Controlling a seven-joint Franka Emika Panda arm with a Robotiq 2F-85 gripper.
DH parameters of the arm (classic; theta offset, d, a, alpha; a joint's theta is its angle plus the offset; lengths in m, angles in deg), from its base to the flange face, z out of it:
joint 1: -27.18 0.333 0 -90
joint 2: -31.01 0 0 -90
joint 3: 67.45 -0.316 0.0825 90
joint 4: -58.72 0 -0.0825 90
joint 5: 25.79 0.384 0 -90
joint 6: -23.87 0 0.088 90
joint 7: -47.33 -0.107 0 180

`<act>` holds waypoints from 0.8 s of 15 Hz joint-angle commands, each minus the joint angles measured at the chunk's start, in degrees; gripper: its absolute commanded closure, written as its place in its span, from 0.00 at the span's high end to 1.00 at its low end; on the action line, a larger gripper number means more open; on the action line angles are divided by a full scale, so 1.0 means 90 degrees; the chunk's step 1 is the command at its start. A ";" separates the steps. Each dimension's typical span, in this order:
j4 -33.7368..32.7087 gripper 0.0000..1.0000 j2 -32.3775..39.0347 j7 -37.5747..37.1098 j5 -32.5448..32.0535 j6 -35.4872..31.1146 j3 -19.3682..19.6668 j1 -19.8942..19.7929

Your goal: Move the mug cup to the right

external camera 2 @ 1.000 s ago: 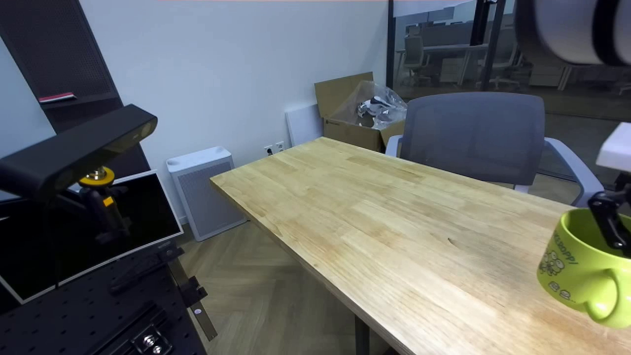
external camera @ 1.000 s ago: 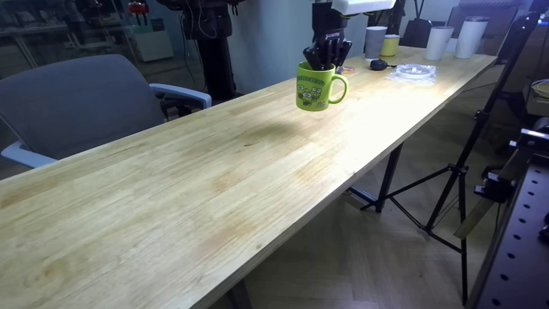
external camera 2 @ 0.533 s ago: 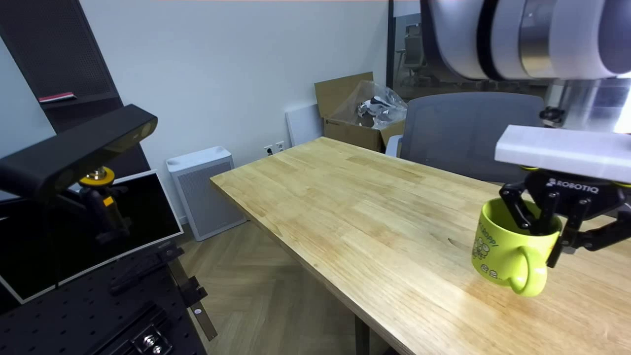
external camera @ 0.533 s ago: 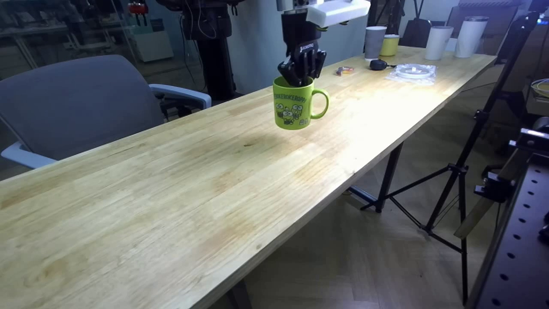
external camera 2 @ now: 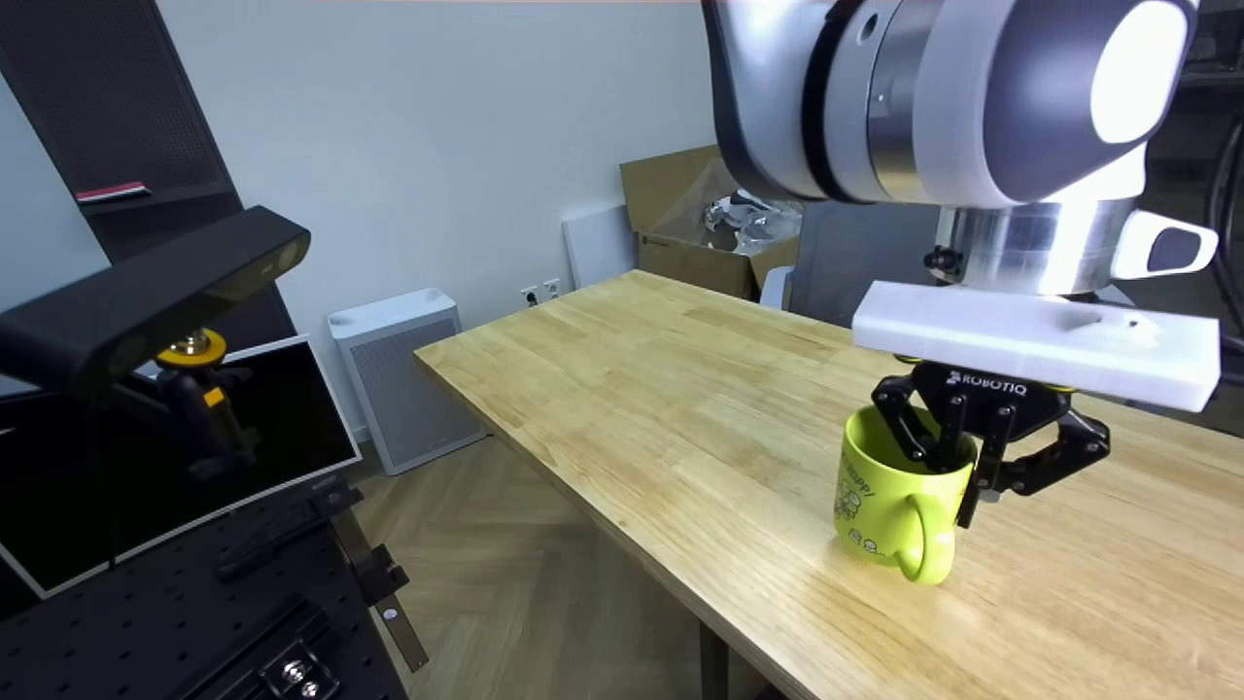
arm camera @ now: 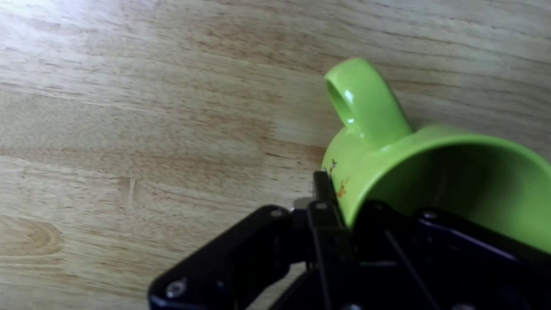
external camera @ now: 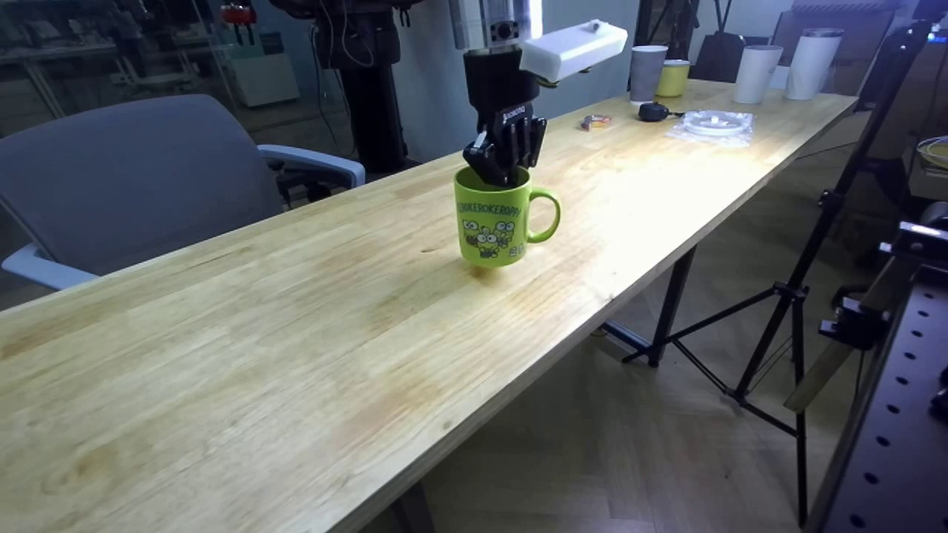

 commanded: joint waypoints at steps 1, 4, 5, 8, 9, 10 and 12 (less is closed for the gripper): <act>0.0291 0.02 -0.0208 0.0131 -0.0051 -0.0123 -0.0131 -0.0150; 0.0311 0.02 -0.0151 0.0177 -0.0065 -0.0140 -0.0122 -0.0173; 0.0312 0.02 -0.0141 0.0185 -0.0068 -0.0141 -0.0118 -0.0180; 0.0308 0.02 -0.0089 0.0156 -0.0090 -0.0167 -0.0086 -0.0178; 0.0310 0.02 -0.0069 0.0133 -0.0109 -0.0193 -0.0067 -0.0166; 0.0306 0.02 -0.0038 0.0115 -0.0132 -0.0218 -0.0048 -0.0157; 0.0292 0.02 0.0035 0.0058 -0.0217 -0.0274 0.0014 -0.0117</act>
